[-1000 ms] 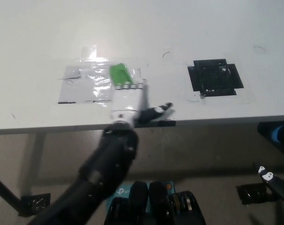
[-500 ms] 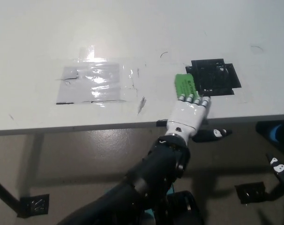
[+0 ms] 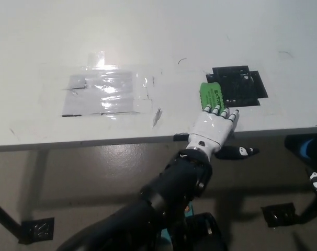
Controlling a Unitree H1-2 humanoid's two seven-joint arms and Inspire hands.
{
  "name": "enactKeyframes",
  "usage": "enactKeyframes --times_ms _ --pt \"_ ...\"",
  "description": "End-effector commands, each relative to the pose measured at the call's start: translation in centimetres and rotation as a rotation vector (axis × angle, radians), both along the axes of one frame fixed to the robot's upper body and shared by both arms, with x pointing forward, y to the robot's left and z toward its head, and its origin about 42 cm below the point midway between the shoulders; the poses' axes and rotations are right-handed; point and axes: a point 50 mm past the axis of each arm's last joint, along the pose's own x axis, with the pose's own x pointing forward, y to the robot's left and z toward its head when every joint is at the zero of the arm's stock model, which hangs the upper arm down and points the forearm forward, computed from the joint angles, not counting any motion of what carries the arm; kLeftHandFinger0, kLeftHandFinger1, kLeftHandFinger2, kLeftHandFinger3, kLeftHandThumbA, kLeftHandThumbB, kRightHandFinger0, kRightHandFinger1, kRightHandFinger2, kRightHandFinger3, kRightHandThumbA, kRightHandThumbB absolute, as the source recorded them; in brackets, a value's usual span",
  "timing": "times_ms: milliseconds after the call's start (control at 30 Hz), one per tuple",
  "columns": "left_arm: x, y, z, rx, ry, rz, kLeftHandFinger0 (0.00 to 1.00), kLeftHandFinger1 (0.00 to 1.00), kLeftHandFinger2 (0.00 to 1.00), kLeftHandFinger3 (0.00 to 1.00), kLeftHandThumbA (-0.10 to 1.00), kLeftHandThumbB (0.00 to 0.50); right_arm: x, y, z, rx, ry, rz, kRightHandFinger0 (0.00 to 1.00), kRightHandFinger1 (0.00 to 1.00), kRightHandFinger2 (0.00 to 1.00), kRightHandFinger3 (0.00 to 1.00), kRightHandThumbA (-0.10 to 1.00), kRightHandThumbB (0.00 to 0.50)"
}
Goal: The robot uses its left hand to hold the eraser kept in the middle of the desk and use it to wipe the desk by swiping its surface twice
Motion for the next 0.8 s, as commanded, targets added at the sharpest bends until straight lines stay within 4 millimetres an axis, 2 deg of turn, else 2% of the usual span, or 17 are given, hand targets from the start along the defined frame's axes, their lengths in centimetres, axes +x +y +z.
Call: enactKeyframes --times_ms 0,167,233,333,367,400,467,533,567,667,767 --pt "-0.3 6.3 -6.2 0.041 0.308 0.117 1.00 1.00 1.00 1.00 1.00 0.484 0.0 0.0 1.1 -0.035 -0.070 -0.021 0.94 1.00 1.00 1.00 1.00 0.034" --pt "0.6 10.8 -6.9 -0.017 0.347 0.239 1.00 1.00 1.00 1.00 1.00 0.474 -0.1 -0.4 0.9 -0.053 -0.071 -0.026 0.92 0.98 1.00 1.00 1.00 0.000" --pt "0.6 11.9 -7.2 -0.038 0.368 0.282 1.00 1.00 1.00 1.00 1.00 0.480 -0.2 -0.4 0.8 -0.048 -0.069 -0.035 0.91 0.97 0.99 1.00 1.00 0.004" --pt "0.3 15.4 -8.3 -0.095 0.396 0.375 1.00 1.00 1.00 1.00 1.00 0.440 -0.5 -0.6 0.7 -0.020 -0.076 -0.036 0.93 0.99 1.00 1.00 1.00 0.037" --pt "0.3 15.5 -8.3 -0.095 0.396 0.376 1.00 1.00 1.00 1.00 1.00 0.439 -0.5 -0.6 0.7 -0.018 -0.076 -0.038 0.93 0.99 1.00 1.00 1.00 0.037" --pt "0.0 17.3 -8.9 -0.125 0.409 0.432 1.00 1.00 1.00 1.00 1.00 0.452 -0.6 -0.6 0.6 -0.006 -0.076 -0.039 0.94 0.99 1.00 1.00 1.00 0.033" --pt "-0.3 18.9 -9.2 -0.188 0.402 0.480 1.00 1.00 1.00 1.00 1.00 0.446 -0.7 -0.7 0.6 -0.022 -0.063 -0.042 0.94 0.98 1.00 1.00 1.00 0.008" --pt "-0.5 19.5 -9.4 -0.208 0.405 0.497 1.00 1.00 1.00 1.00 1.00 0.459 -0.9 -0.8 0.6 -0.020 -0.063 -0.040 0.94 0.98 1.00 1.00 1.00 0.017" --pt "-0.7 21.0 -9.6 -0.241 0.406 0.543 1.00 1.00 1.00 1.00 1.00 0.451 -0.9 -0.8 0.6 -0.024 -0.068 -0.038 0.94 0.98 1.00 1.00 1.00 0.013" --pt "-1.4 22.7 -9.9 -0.260 0.414 0.579 1.00 1.00 1.00 1.00 1.00 0.471 -0.9 -0.7 0.5 -0.031 -0.054 -0.038 0.93 0.97 1.00 1.00 1.00 0.003" --pt "-2.2 24.2 -10.4 -0.306 0.429 0.627 1.00 1.00 1.00 1.00 1.00 0.448 -0.9 -0.8 0.5 -0.030 -0.054 -0.042 0.93 0.98 1.00 1.00 1.00 0.000"
